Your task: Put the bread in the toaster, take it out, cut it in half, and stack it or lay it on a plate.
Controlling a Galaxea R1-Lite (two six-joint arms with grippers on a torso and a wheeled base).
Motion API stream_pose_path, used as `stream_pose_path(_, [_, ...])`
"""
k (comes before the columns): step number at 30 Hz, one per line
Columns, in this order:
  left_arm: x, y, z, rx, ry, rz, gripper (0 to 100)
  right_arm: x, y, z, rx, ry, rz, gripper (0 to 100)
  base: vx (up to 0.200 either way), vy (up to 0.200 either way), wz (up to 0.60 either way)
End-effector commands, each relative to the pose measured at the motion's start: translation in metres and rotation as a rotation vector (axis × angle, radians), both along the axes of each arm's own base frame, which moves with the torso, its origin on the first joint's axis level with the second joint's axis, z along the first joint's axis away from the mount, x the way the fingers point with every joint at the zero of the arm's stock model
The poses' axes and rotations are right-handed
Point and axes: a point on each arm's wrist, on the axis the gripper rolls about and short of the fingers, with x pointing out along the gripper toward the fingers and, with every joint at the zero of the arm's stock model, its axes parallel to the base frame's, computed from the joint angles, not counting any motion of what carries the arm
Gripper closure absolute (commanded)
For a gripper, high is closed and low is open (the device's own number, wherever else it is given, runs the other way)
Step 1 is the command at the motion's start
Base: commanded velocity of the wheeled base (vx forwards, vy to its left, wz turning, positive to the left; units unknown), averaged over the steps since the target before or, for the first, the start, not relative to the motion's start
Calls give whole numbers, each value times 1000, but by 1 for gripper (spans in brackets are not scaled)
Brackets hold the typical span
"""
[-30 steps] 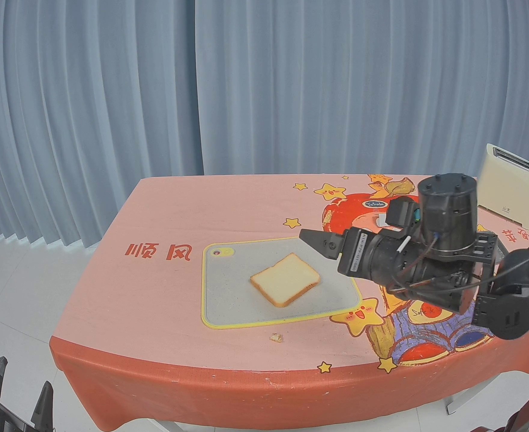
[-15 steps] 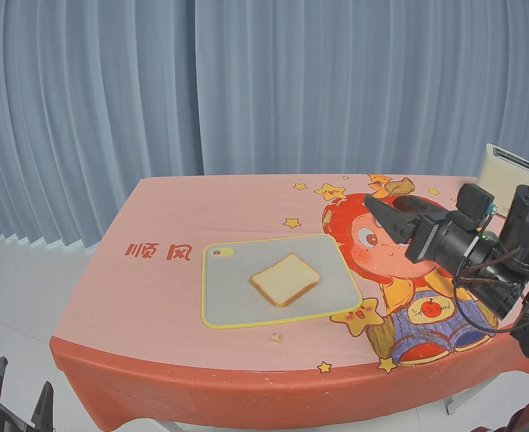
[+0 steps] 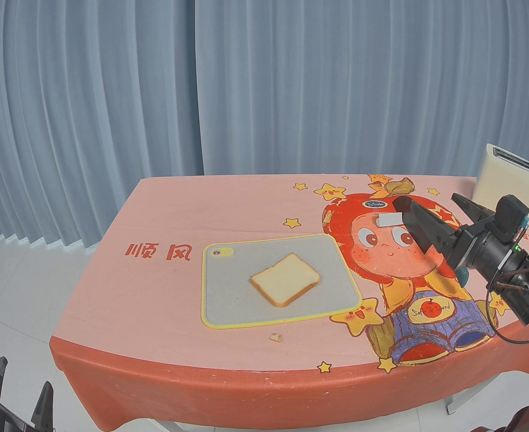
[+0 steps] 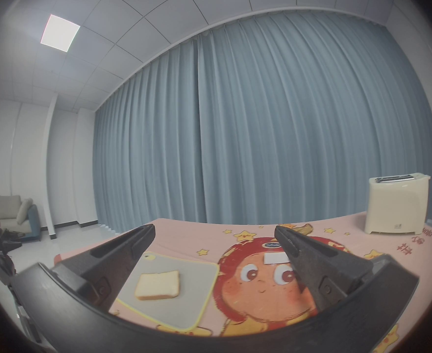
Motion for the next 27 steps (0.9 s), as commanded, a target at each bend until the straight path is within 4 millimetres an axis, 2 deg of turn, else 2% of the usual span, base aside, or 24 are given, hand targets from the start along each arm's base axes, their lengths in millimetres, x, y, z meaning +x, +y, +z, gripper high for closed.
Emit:
stream_pose_path(1, [0, 0, -5, 0, 3, 0, 0, 1, -11, 6, -5, -32, -47, 0, 0, 0, 0])
stream_pose_path(13, [0, 0, -5, 0, 3, 0, 0, 12, -38, 6, -36, -38, -188, 0, 0, 0, 0])
stream_pose_path(27, [0, 0, -5, 0, 3, 0, 0, 2, -50, 5, -42, -40, -239, 0, 0, 0, 0])
